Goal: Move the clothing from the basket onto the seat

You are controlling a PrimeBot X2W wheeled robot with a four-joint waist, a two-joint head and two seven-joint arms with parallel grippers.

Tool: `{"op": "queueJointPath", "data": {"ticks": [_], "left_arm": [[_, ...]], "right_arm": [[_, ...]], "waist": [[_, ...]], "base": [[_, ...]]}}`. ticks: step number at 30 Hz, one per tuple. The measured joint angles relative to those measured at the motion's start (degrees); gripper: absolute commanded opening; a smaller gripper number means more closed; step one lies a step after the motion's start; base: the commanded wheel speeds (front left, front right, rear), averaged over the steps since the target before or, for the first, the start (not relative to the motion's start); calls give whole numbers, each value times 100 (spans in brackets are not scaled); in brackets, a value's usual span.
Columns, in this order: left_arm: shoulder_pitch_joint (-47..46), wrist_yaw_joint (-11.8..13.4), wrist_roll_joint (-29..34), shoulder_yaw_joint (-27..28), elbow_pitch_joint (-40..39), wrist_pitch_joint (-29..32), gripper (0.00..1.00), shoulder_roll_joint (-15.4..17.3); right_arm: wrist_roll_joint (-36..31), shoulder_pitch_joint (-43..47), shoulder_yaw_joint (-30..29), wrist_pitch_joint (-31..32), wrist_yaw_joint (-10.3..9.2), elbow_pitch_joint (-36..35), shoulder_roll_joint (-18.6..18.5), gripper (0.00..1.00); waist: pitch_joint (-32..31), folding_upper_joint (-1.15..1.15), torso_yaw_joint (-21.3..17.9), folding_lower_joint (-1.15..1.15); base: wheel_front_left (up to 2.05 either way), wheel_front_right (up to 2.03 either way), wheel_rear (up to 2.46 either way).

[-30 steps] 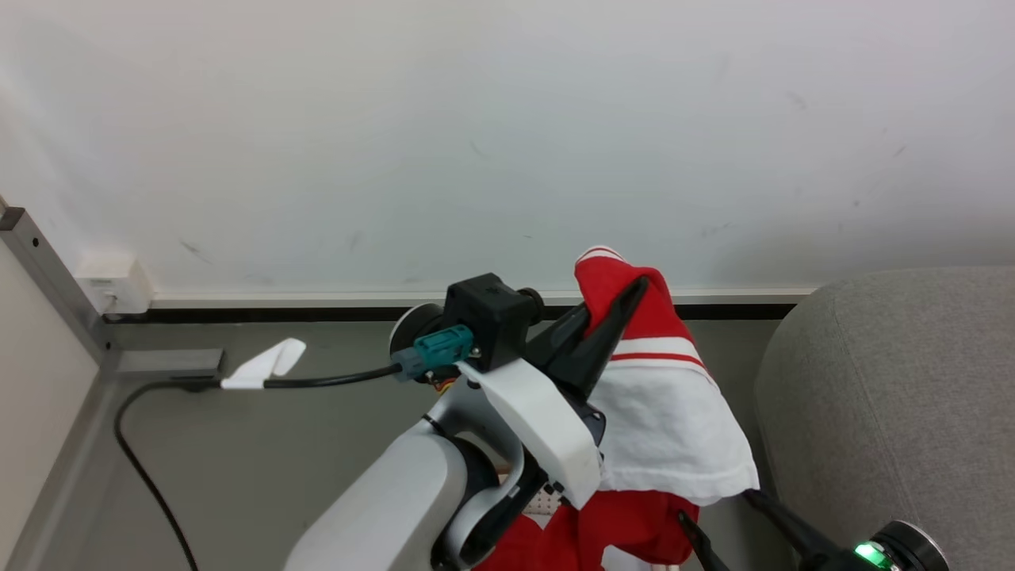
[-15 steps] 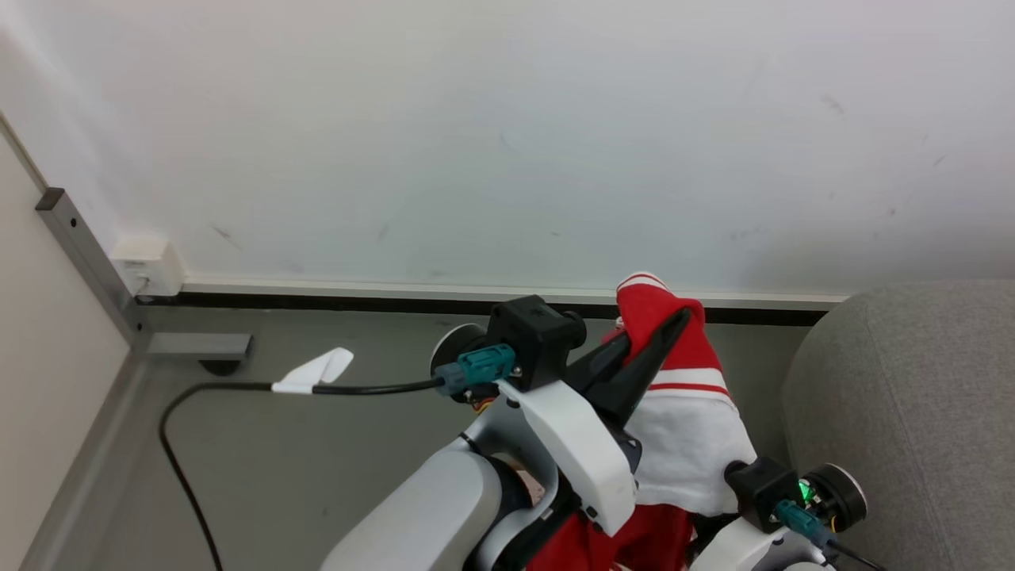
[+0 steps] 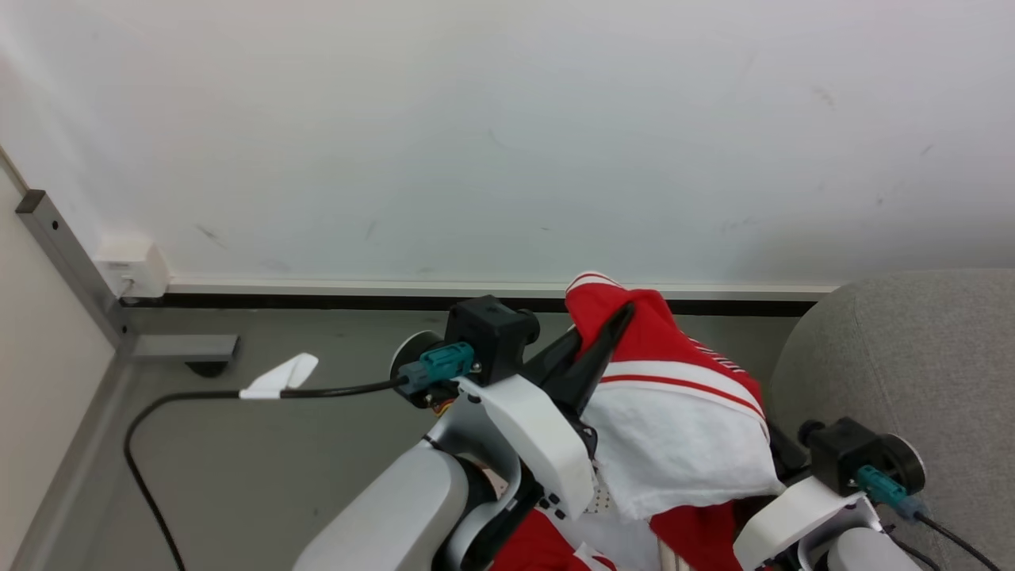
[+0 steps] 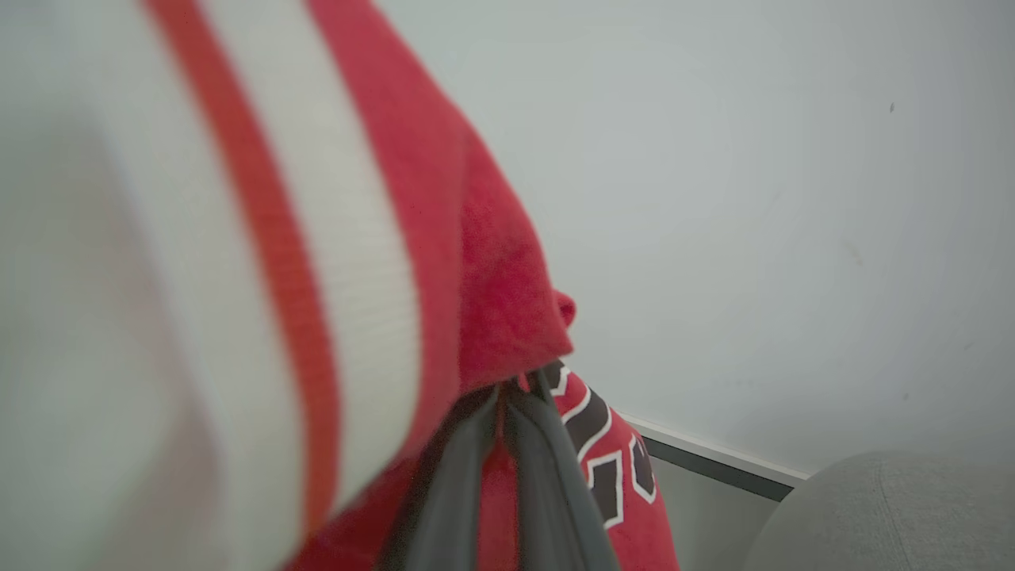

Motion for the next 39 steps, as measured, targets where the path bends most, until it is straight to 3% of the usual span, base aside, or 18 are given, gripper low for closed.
{"op": "queueJointPath", "data": {"ticks": [2,3,4,6,7,8,22,39], "left_arm": [[41,27,1,12,21,-22,3,25],[52,43,3,16,37,-46,29,38],[57,65,14,24,51,-54,39,58],[88,87,16,31,80,-88,47,86],[117,90,16,30,100,-100,87,93],[148,92,16,26,120,-109,100,97],[422,86,2,-147,491,-431,100,68],[438,13,1,-360,588,-576,100,-23]], "right_arm": [[140,19,-55,-3,0,-160,-124,0],[194,36,-85,-4,0,-258,-181,0],[259,49,-115,-4,0,-348,-231,0],[383,71,-156,-4,0,-538,-342,0],[466,77,-183,-4,0,-633,-397,0],[524,80,-203,3,0,-725,-442,0],[1082,247,-723,503,0,-1945,-911,0],[1202,832,-2182,977,-1,-2841,-1334,0]], "waist": [[6,0,-29,0],[11,0,-42,0],[17,0,-54,0],[32,0,-83,0],[42,0,-97,0],[49,0,-110,0],[200,0,-450,0],[371,0,-1670,0]], "base": [[0,0,0],[0,0,0],[0,0,0],[0,0,0],[0,0,0],[0,0,0],[0,0,0],[0,0,0]]}}
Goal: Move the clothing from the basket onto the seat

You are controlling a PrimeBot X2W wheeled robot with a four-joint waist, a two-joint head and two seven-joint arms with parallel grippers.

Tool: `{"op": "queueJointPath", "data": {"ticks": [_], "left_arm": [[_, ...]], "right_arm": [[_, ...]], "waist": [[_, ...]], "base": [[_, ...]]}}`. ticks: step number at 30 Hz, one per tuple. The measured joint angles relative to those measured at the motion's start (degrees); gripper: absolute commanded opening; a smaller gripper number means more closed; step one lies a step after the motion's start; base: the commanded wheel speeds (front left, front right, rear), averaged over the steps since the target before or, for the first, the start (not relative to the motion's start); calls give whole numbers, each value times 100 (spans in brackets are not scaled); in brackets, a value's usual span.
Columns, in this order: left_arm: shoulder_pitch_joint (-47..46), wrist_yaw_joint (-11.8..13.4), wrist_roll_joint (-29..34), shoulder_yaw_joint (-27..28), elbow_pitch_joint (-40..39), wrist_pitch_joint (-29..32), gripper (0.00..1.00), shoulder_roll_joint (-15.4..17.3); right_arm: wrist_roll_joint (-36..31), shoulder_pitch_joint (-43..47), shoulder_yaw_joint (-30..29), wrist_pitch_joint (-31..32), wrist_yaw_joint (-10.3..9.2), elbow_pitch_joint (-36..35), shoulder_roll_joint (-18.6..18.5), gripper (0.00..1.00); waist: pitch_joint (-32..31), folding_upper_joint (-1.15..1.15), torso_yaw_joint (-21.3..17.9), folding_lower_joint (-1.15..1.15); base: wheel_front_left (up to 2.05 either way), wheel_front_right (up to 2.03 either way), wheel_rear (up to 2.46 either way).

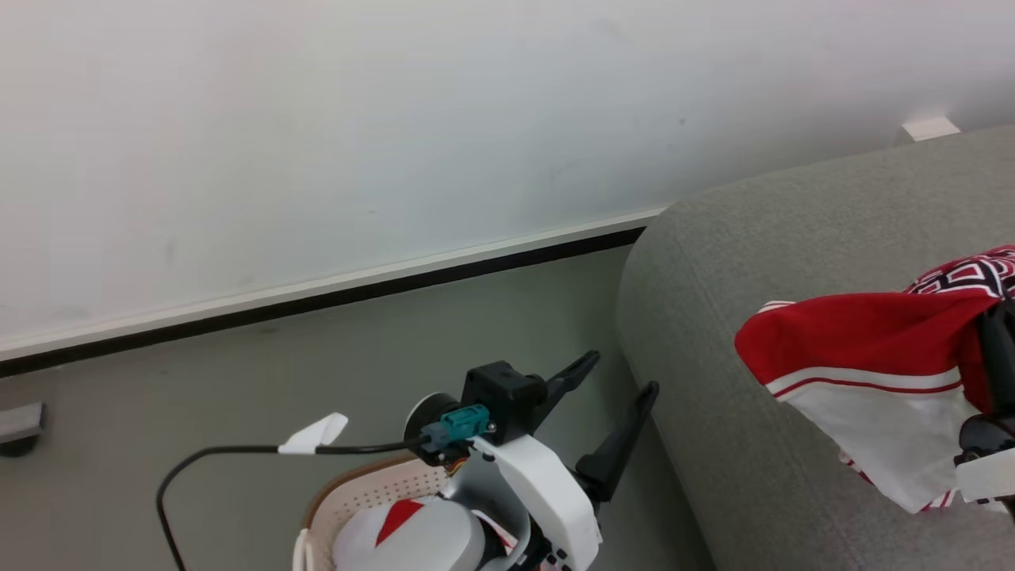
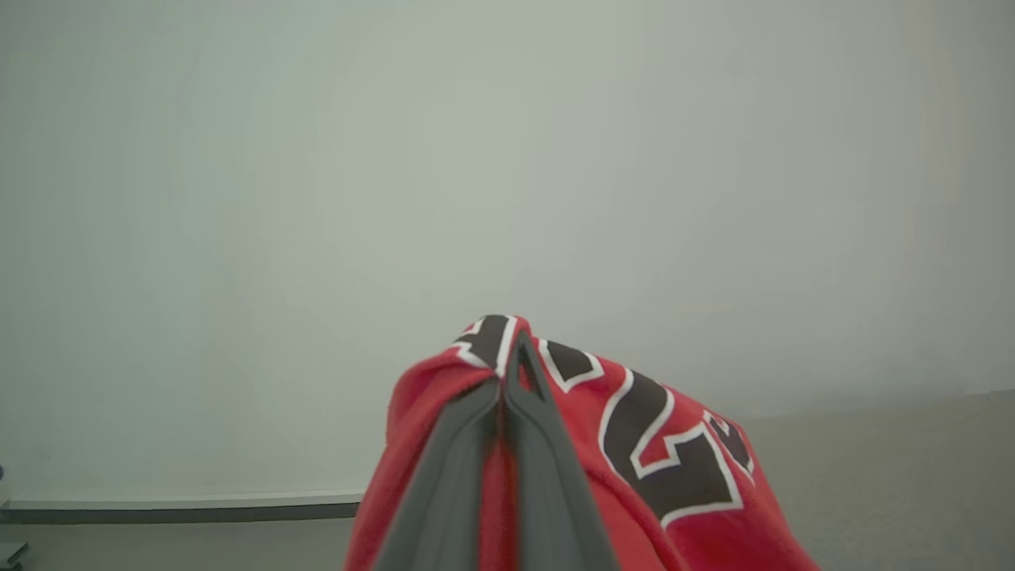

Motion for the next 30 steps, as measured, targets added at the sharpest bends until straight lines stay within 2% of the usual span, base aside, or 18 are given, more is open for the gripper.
{"op": "queueJointPath", "data": {"ticks": [7,15,19,23,30], "left_arm": [[-124,-60,25,-152,-126,63,100,-41],[-714,-211,263,-338,-337,323,100,-42],[-1179,-343,419,-428,-461,500,100,-58],[-1746,-470,554,-470,-649,713,100,-78],[-2626,-635,789,-488,-922,942,100,-80]], "right_arm": [[51,211,-422,159,0,-367,1,0],[56,-44,-954,149,0,-522,303,0],[-33,-715,-1351,289,0,-401,398,0],[-108,-1796,-1950,512,0,-164,408,0],[-748,-3876,-3045,864,0,910,-64,0]], "waist": [[250,0,-413,0],[922,0,-537,0],[1423,0,-482,0],[2045,0,-365,1],[3261,0,-56,2]], "base": [[0,0,0],[0,0,0],[0,0,0],[0,0,0],[0,0,0]]}}
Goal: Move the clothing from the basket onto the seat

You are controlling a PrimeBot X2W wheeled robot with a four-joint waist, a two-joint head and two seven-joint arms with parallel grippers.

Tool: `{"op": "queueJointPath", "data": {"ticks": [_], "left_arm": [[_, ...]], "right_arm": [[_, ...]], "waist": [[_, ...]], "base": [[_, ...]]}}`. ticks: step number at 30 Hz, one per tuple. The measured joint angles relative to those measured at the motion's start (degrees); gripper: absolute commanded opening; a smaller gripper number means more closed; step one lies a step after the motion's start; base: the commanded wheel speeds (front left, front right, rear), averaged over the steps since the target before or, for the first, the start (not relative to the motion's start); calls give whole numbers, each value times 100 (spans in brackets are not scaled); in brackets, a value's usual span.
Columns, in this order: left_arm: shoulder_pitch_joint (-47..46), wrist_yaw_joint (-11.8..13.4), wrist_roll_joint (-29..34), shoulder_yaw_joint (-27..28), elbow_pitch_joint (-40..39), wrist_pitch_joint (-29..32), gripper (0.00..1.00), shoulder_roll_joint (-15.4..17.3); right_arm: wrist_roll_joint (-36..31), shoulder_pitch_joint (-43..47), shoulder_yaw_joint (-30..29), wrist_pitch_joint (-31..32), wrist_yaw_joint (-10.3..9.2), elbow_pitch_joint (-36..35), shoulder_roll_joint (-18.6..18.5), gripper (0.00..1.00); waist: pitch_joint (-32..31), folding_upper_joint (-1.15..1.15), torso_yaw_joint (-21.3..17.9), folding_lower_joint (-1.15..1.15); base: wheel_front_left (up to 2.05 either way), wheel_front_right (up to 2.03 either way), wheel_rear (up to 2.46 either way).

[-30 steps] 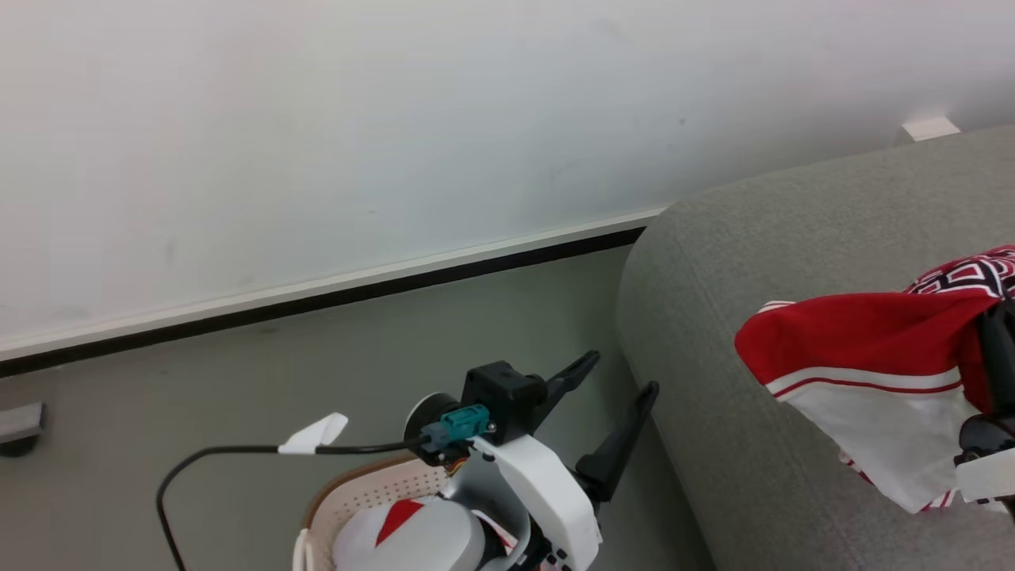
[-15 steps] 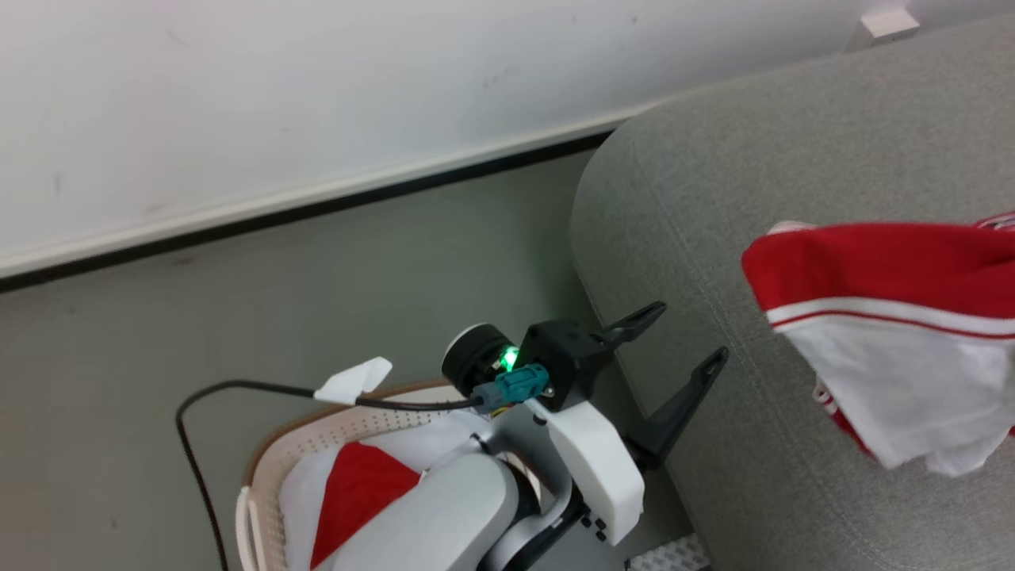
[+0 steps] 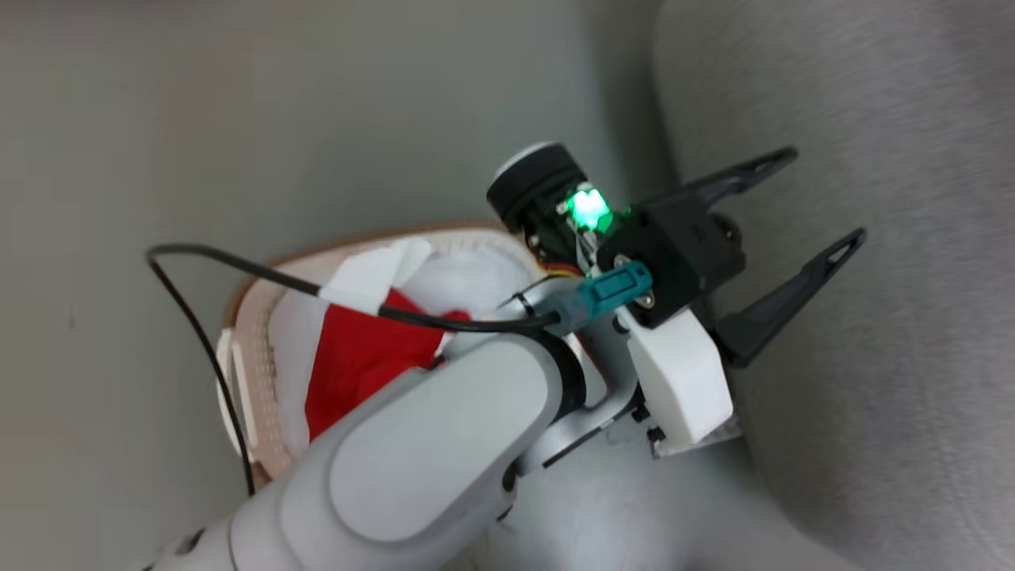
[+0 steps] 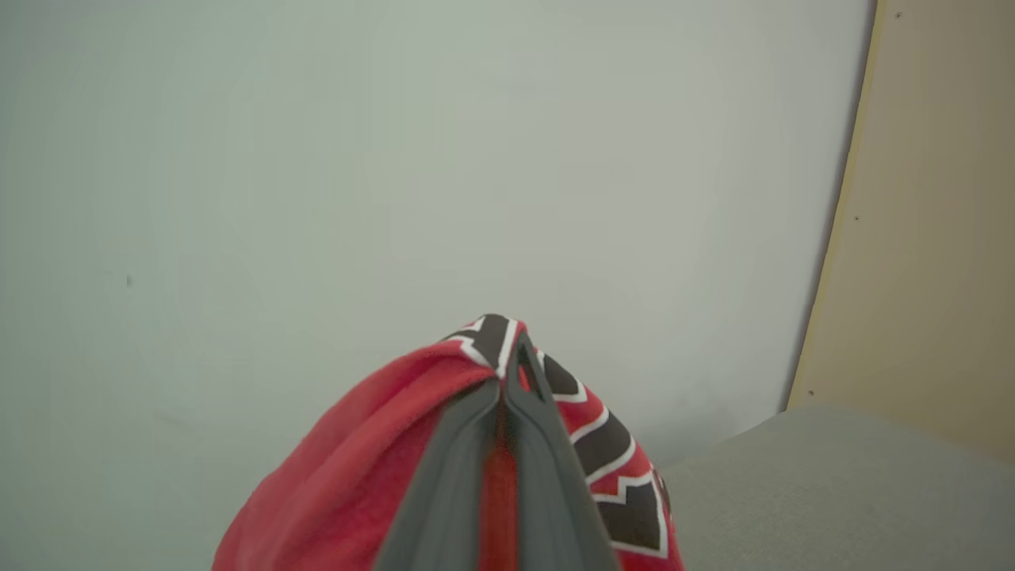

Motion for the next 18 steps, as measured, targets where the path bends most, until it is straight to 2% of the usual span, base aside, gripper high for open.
{"op": "queueJointPath", "data": {"ticks": [3,7,12,13,15,18], "left_arm": [[-174,-3,32,13,-34,0,100,-12],[-249,18,46,20,-20,-60,100,-46],[-133,82,26,43,96,-170,100,34],[-63,94,7,52,135,-192,100,78],[44,113,-42,76,178,-221,100,120],[201,200,-98,145,211,-315,100,194]], "right_arm": [[-380,-662,-408,-2,0,628,-194,0],[-1080,-949,-951,-187,0,1579,-404,0],[-1651,-784,-1334,-571,1,2711,-107,0],[-1753,-695,-1368,-667,1,2910,-15,26],[-1879,-565,-1470,-846,1,3238,38,100],[-1967,-447,-1403,-1073,0,3539,83,100]], "waist": [[477,0,166,0],[942,0,447,1],[1131,0,797,1],[1106,0,818,1],[1017,0,830,0],[804,0,792,-1]], "base": [[0,0,0],[0,0,0],[0,0,0],[0,0,0],[0,0,0],[0,0,0]]}}
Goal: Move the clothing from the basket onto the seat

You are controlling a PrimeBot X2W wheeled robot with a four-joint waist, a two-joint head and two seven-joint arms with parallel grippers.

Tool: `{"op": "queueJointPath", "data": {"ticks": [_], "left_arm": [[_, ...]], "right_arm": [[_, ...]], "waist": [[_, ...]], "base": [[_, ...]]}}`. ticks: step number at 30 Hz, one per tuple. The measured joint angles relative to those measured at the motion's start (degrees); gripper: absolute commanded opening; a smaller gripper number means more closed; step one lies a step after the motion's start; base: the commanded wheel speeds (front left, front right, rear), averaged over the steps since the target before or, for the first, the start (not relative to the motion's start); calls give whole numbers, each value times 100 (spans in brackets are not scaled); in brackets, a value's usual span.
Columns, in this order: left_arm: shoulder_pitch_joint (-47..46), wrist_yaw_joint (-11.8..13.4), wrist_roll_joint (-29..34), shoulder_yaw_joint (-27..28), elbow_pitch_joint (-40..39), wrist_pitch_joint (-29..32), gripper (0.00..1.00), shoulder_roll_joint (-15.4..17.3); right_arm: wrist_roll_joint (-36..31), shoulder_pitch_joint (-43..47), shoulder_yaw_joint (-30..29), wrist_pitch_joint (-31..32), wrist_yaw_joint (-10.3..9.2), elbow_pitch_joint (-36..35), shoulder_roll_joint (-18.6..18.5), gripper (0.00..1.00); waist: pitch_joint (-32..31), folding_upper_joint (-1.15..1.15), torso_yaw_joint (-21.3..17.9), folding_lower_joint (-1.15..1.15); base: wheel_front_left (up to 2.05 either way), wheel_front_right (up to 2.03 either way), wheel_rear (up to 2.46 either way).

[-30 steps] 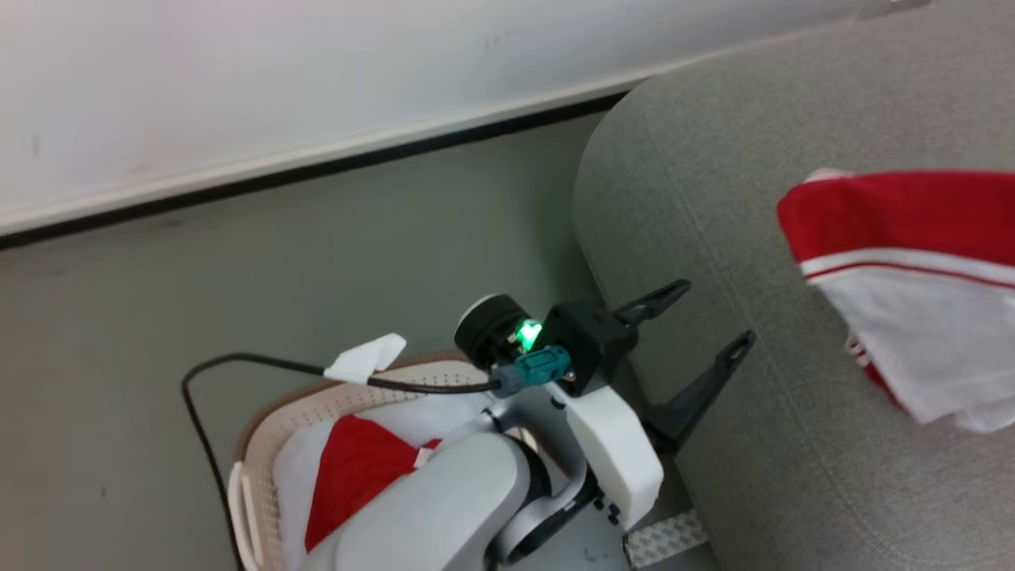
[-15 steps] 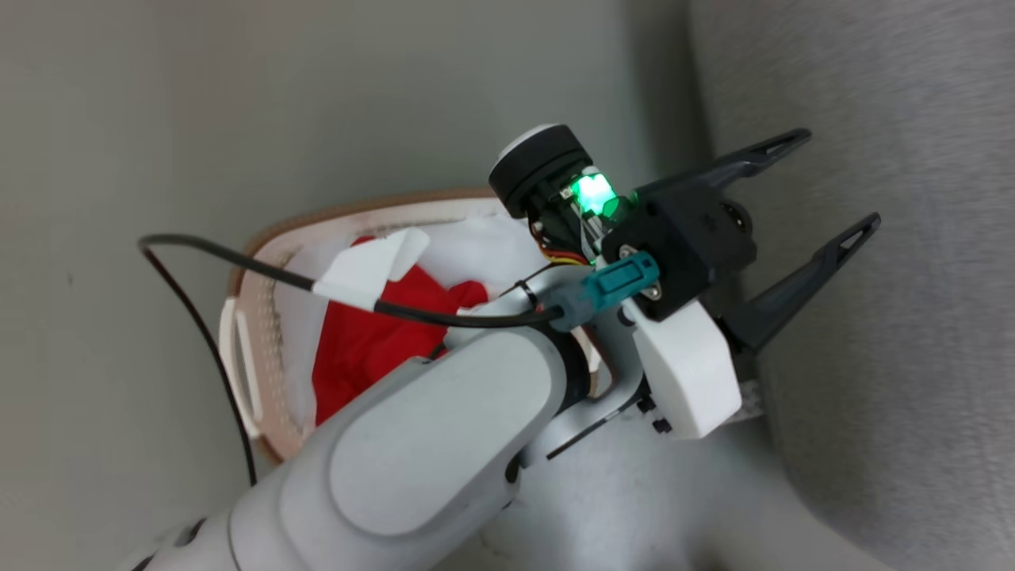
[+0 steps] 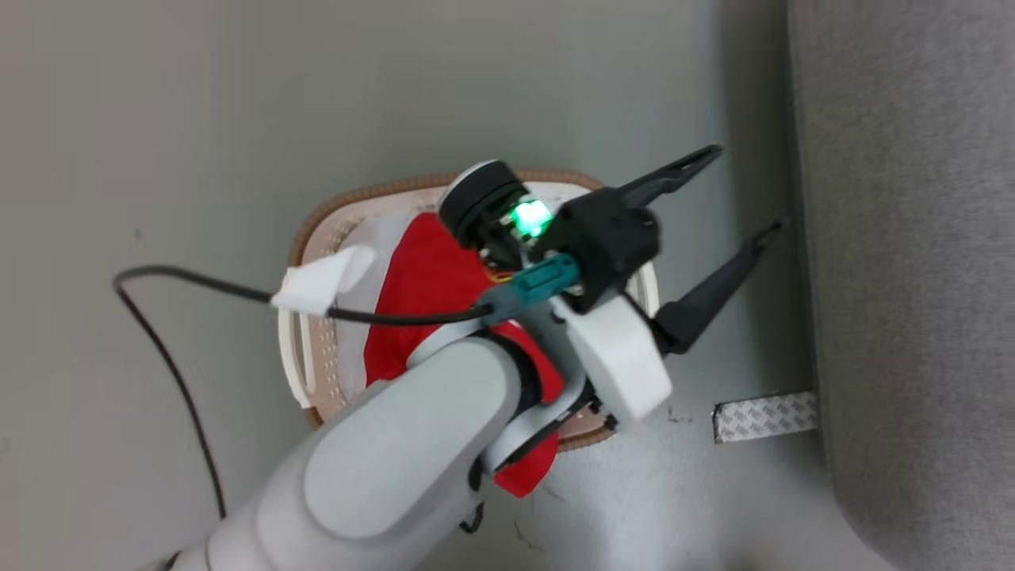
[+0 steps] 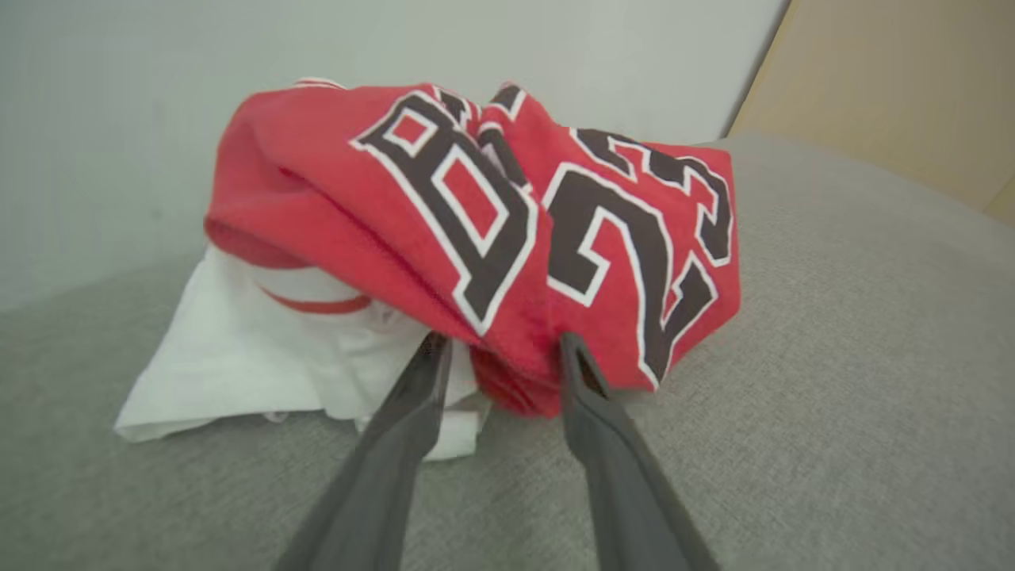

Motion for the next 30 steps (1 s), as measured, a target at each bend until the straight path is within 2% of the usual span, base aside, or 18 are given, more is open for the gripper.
{"op": "queueJointPath", "data": {"ticks": [6,9,13,21,26,30], "left_arm": [[405,138,-123,142,81,-309,100,160],[670,212,-257,249,226,-577,100,218],[1099,368,-401,431,525,-1011,100,270],[2010,701,-705,864,1370,-1844,100,474],[2482,872,-766,1123,1724,-2149,100,538],[2902,973,-720,1377,1880,-2230,100,599]], "right_arm": [[137,553,839,-513,1,-22,42,100],[344,1017,1258,-668,1,-430,62,100],[554,1836,1586,-745,1,-1345,120,100],[573,3657,2043,-764,1,-3229,694,100],[457,4646,2382,-736,1,-3720,1020,100],[214,5148,2721,-739,0,-3790,1278,100]], "waist": [[-553,0,-83,-1],[-887,0,-86,-2],[-1401,0,-36,-2],[-2475,0,234,-3],[-3031,0,513,-4],[-3418,0,728,-4]], "base": [[0,0,0],[0,0,0],[0,0,0],[0,0,0],[0,0,0],[0,0,0]]}}
